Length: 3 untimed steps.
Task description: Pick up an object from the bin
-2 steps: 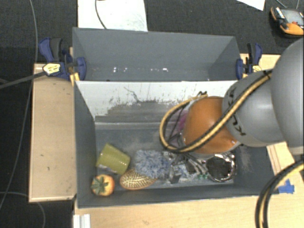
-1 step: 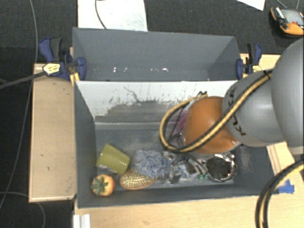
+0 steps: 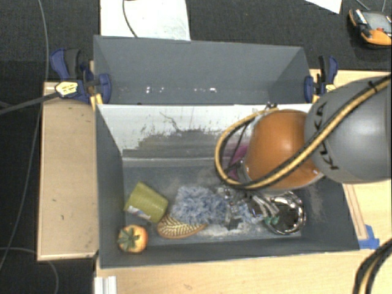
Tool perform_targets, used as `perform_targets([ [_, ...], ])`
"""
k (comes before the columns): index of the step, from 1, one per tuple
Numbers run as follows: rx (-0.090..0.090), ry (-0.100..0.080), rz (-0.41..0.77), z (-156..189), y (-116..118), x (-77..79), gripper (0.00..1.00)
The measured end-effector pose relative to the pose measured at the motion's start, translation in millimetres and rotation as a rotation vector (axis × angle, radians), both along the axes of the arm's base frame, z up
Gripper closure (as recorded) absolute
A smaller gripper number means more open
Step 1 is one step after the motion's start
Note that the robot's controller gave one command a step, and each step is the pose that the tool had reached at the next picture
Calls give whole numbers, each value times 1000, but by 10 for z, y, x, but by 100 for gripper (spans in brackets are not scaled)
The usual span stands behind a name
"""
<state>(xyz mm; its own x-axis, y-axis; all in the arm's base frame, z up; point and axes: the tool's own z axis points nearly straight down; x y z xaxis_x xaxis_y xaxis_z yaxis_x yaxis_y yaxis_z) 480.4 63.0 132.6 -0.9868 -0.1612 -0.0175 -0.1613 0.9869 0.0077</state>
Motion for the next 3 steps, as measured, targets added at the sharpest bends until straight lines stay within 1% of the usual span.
perform_targets([
  [1,-1,2,4,-135,22,12,100],
  [2,-2,20,52,-74,-33,17,100],
  [3,-3,4,278,-201,-132,64,100],
])
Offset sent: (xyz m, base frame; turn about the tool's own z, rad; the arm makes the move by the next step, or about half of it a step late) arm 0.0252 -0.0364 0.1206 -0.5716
